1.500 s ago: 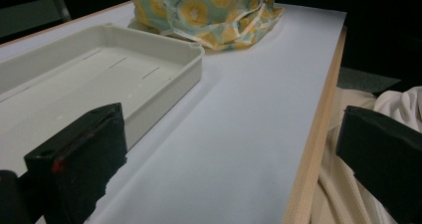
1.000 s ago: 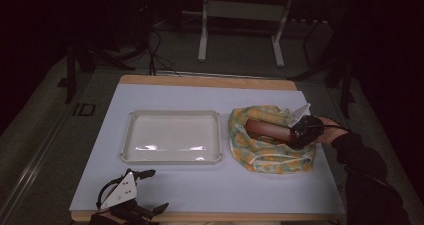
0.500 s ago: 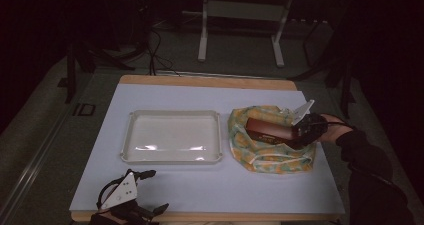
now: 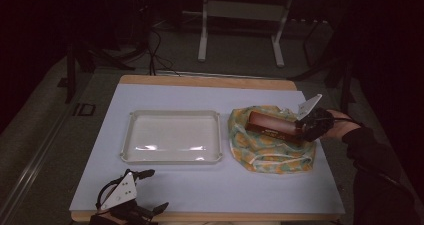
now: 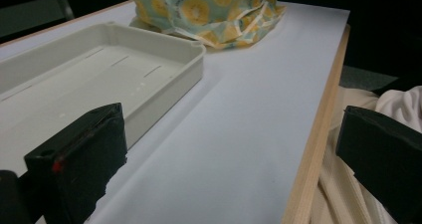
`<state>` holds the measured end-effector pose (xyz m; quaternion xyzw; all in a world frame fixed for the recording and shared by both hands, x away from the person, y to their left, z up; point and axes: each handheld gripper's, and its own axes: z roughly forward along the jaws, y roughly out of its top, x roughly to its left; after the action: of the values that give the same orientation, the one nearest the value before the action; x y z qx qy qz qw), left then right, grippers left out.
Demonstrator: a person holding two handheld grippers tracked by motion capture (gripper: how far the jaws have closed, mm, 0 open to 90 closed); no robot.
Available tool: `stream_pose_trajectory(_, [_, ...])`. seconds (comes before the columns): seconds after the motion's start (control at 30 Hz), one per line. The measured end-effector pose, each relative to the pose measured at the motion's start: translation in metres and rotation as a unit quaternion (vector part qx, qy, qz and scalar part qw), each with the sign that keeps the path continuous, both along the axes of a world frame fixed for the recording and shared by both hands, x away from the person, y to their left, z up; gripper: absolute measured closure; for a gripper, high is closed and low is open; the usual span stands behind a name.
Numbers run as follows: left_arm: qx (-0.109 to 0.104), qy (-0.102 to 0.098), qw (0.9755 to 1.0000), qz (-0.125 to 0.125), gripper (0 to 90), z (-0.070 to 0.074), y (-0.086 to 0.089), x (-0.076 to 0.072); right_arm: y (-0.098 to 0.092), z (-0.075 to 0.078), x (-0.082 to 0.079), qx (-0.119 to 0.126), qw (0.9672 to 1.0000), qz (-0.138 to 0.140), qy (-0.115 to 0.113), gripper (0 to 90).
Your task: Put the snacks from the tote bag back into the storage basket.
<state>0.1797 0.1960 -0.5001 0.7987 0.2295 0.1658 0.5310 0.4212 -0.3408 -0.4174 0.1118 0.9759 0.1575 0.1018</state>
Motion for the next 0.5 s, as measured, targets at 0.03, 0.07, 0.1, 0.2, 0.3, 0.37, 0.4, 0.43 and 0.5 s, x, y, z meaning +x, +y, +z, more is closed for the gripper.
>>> stream_pose_trajectory(0.03, [0.0, 0.001, 1.0, 0.003, 0.0, 0.0, 0.0, 0.0, 0.0, 0.002, 0.0, 0.001, 1.0, 0.002, -0.004, 42.9])
stream_pose_trajectory(0.07, [0.002, 0.002, 1.0, 0.007, 0.0, 0.0, 0.0, 0.0, 0.0, 0.004, -0.001, 0.001, 1.0, 0.0, -0.003, 42.9])
stream_pose_trajectory(0.1, [0.002, 0.002, 1.0, 0.009, 0.0, 0.0, 0.0, 0.0, -0.001, 0.006, -0.001, 0.001, 1.0, -0.001, -0.005, 42.9])
stream_pose_trajectory(0.2, [-0.004, 0.003, 0.9999, 0.009, 0.0, 0.001, 0.0, 0.0, -0.002, 0.014, -0.003, 0.005, 0.9999, -0.001, -0.011, 42.9])
stream_pose_trajectory(0.3, [-0.003, 0.003, 1.0, 0.008, 0.0, 0.001, 0.0, 0.0, -0.001, 0.021, -0.004, 0.006, 0.9999, -0.001, -0.016, 42.9])
stream_pose_trajectory(0.37, [-0.003, 0.003, 1.0, 0.009, 0.0, 0.001, -0.001, 0.0, 0.0, 0.026, -0.004, 0.006, 0.9998, -0.001, -0.018, 42.9])
stream_pose_trajectory(0.4, [-0.004, 0.002, 1.0, 0.008, 0.0, 0.001, -0.001, 0.0, 0.0, 0.028, -0.004, 0.006, 0.9998, 0.001, -0.021, 42.9])
stream_pose_trajectory(0.43, [-0.004, 0.002, 1.0, 0.008, 0.0, 0.001, -0.001, 0.0, 0.001, 0.031, -0.004, 0.007, 0.9997, 0.001, -0.024, 42.9])
stream_pose_trajectory(0.5, [-0.002, 0.002, 1.0, 0.008, 0.0, 0.001, 0.0, 0.0, 0.003, 0.035, -0.004, 0.009, 0.9996, 0.003, -0.027, 42.9])
